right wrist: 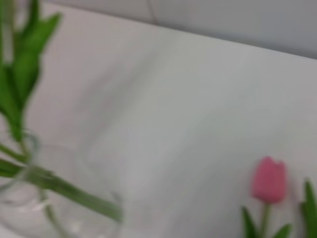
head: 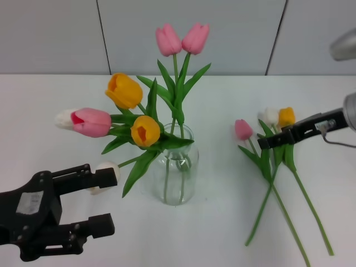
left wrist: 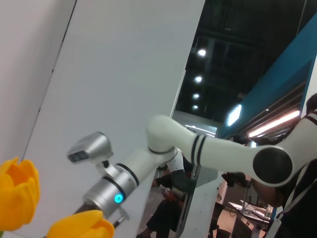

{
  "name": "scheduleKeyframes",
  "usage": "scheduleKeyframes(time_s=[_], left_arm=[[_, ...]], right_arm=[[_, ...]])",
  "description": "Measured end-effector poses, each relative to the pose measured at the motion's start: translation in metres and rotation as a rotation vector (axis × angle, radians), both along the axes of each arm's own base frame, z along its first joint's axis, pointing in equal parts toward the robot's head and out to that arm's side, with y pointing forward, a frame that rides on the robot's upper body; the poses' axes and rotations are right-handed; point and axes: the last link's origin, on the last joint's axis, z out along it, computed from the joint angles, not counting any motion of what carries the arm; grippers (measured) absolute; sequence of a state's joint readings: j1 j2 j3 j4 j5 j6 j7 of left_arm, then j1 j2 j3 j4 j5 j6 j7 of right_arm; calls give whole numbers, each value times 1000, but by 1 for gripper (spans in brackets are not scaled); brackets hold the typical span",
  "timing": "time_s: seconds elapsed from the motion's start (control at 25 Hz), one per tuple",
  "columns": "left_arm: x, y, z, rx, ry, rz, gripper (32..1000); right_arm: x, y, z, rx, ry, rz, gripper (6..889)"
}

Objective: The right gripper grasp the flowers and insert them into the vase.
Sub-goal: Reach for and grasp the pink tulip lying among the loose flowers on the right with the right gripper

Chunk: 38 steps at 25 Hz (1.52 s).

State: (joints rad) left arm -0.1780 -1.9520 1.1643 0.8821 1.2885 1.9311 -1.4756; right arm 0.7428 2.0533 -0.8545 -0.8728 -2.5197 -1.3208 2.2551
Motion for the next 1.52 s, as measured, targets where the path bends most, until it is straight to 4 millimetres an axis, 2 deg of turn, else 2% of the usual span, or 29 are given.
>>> scheduleKeyframes(time_s=[0.16, 0.28, 0.44, 0.64, 0.92, 1.52], left_arm=[[1, 1, -1, -2, 0, -4, 814], [3, 2, -2, -4, -1, -10, 814], [4, 2, -4, -7, -4, -14, 814], [5, 3, -5, -6, -6, -16, 814], [7, 4, -6, -6, -10, -22, 814], [9, 5, -7, -5, -15, -25, 814]], right_arm=[[-11, 15, -6, -6, -153, -28, 848], [-18, 22, -24, -42, -243, -43, 848], [-24, 28, -43, -59, -302, -47, 848], [-27, 27, -63, -99, -334, -51, 849], [-14, 18, -75, -113, -360, -99, 849], [7, 13, -86, -59, -369, -127, 826]])
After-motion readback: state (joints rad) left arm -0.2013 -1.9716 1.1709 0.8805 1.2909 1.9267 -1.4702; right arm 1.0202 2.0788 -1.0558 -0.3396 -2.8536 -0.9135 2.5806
